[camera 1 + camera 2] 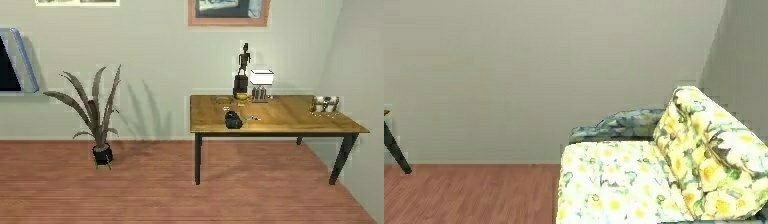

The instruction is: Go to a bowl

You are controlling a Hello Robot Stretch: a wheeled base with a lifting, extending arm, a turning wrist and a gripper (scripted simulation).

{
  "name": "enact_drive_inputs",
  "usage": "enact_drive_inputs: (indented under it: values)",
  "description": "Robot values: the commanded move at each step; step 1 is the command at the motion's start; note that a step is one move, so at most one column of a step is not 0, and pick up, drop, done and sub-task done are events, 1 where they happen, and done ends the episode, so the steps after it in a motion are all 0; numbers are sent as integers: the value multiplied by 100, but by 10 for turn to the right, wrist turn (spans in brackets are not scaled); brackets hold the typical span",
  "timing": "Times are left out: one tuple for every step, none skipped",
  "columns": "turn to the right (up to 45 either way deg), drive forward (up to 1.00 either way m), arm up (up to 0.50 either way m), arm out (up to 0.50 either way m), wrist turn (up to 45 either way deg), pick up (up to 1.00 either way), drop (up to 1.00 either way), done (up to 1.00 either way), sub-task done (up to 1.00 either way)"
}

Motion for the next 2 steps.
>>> enact_drive_inputs:
  values:
    - [0, 10, 0, 0, 0, 0, 0, 0, 0]
    - [-450, 0, 0, 0, 0, 0, 0, 0, 0]
